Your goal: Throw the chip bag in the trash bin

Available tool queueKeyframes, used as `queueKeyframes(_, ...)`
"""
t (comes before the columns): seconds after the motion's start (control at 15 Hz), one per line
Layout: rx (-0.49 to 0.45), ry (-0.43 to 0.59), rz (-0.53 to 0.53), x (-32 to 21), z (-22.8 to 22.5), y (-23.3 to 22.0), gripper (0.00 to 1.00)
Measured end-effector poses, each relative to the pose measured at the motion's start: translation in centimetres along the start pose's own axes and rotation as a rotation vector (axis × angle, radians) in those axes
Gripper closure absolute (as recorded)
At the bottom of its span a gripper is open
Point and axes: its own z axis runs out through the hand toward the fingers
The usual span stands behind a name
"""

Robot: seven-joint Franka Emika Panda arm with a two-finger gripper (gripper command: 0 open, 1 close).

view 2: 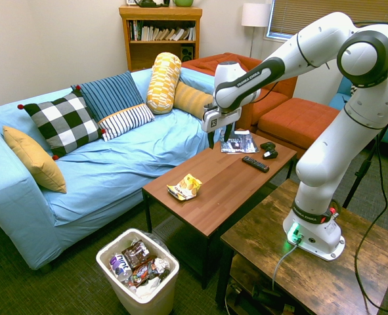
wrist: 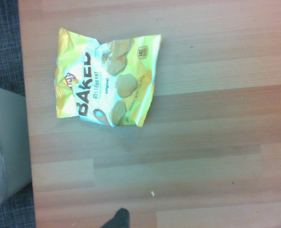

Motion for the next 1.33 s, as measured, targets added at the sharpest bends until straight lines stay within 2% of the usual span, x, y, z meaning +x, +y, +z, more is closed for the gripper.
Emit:
queueKeyframes(0.33,0.000,-0.002,0.035,1.1,1.5,-1.3,0.00)
queueKeyframes(0.67,-0.032,-0.068,0.085,4.0,9.8,-6.0,0.00)
queueKeyframes(0.93,-0.083,-0.124,0.114,4.4,17.5,-10.4,0.00)
queueKeyframes(1.33,-0.131,-0.158,0.161,5.4,24.3,-12.9,0.00)
